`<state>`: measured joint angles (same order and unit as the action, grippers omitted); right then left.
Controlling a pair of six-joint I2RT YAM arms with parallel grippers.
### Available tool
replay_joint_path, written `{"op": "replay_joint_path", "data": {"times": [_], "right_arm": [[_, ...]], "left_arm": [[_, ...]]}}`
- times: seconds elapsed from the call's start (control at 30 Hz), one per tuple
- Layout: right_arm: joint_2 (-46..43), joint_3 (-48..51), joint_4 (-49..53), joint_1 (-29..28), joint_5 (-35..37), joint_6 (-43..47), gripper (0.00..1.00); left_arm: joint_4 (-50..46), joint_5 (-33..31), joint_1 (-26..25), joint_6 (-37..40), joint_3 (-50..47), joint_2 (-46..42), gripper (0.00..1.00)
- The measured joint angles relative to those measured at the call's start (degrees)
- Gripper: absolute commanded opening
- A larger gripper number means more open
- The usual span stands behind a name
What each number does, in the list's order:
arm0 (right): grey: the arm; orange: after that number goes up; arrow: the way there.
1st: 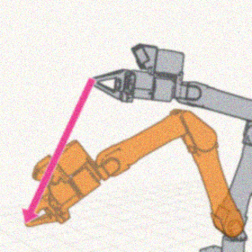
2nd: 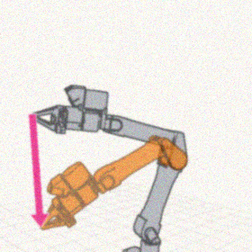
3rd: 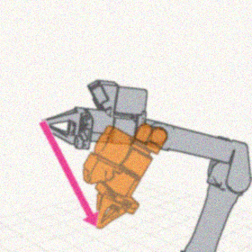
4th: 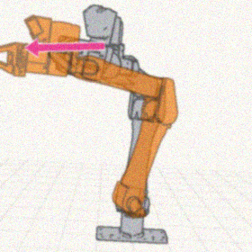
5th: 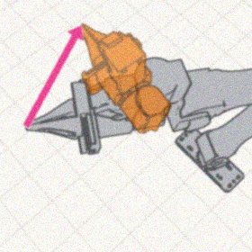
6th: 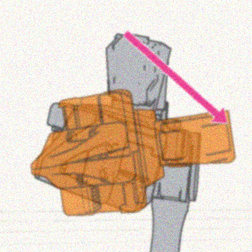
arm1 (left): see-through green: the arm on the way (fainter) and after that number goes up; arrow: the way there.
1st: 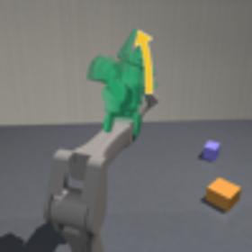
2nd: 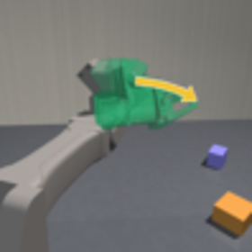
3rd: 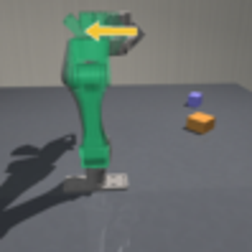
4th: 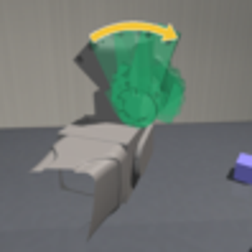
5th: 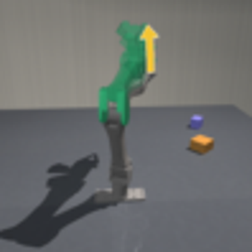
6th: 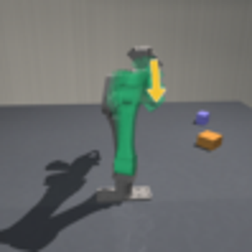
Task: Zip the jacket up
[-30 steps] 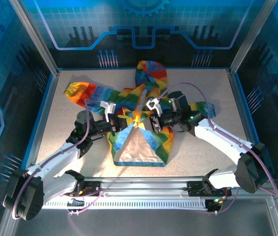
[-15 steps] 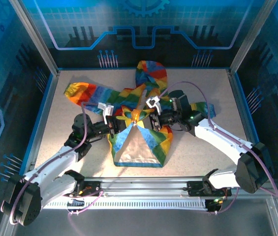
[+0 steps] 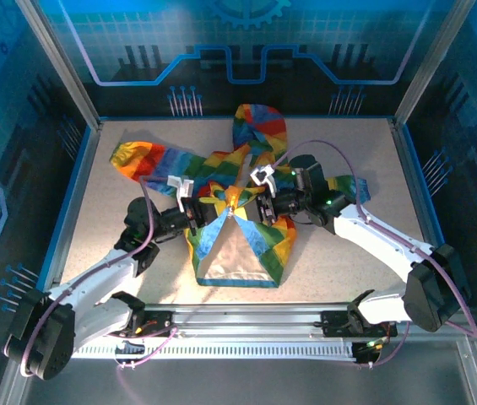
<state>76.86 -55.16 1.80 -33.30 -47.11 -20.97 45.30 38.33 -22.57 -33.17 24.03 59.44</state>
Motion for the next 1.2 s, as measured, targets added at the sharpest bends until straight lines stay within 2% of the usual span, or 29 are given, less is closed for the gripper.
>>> {"op": "replay_joint_path", "data": {"times": [0.4,1.2], "right_arm": [[0.0,0.0,-0.44,0.0,0.0,-0.07,0.0],[1.07,-0.02,-2.93,0.0,0.42,-1.75,0.0]], "left_arm": [[4.59,0.09,0.0,-2.4,-0.52,1.97,0.0],[7.61,0.09,0.0,-4.48,-2.29,2.05,0.0]]}}
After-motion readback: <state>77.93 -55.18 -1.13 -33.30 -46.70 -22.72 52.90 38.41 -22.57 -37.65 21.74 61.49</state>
